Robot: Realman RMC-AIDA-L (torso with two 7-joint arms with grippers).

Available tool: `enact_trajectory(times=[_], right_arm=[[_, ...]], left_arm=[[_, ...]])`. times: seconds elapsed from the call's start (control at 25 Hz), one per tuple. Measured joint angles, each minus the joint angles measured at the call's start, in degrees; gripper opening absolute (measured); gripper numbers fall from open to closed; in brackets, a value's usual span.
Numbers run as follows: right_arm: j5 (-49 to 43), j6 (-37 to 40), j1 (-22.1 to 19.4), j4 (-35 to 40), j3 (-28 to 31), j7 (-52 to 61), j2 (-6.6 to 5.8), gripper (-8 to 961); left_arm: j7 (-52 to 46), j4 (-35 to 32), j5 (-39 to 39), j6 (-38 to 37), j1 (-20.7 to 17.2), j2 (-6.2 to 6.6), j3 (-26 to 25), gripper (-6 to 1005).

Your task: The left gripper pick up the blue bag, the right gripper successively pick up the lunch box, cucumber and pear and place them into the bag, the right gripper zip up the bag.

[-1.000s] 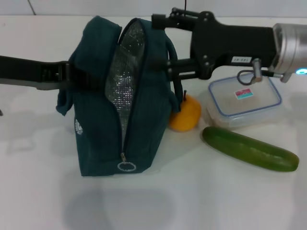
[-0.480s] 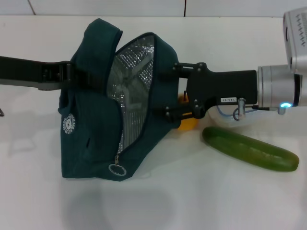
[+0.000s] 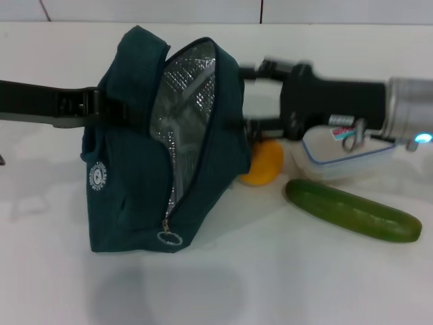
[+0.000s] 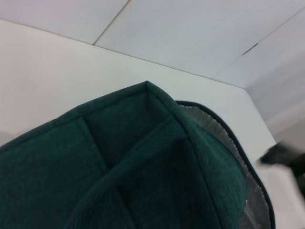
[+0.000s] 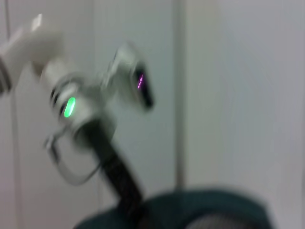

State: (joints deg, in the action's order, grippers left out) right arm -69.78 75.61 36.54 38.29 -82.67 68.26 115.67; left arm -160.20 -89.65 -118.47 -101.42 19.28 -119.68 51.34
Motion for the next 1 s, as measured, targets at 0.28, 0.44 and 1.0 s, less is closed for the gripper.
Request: enact_trajectory(times=[0.28, 0.44, 1.0], right_arm=[[5.0, -0.6, -6.4, 2.4, 10.9, 5.4, -0.35, 866], [4.9, -0.7, -7.0, -7.5, 21.2, 10.7, -2.24, 866], [1.0, -4.0, -10.3, -21.9, 24.0, 24.1, -7.47, 866]], left_arm=[[-0.1, -0.3, 0.0, 0.0, -0.4, 0.15, 0.2, 40], [-0.2, -0.3, 0.4, 0.0, -0.3, 0.16, 0.3, 40], [0.1, 0.0, 0.5, 0.0, 0.3, 0.24, 0.0, 41]])
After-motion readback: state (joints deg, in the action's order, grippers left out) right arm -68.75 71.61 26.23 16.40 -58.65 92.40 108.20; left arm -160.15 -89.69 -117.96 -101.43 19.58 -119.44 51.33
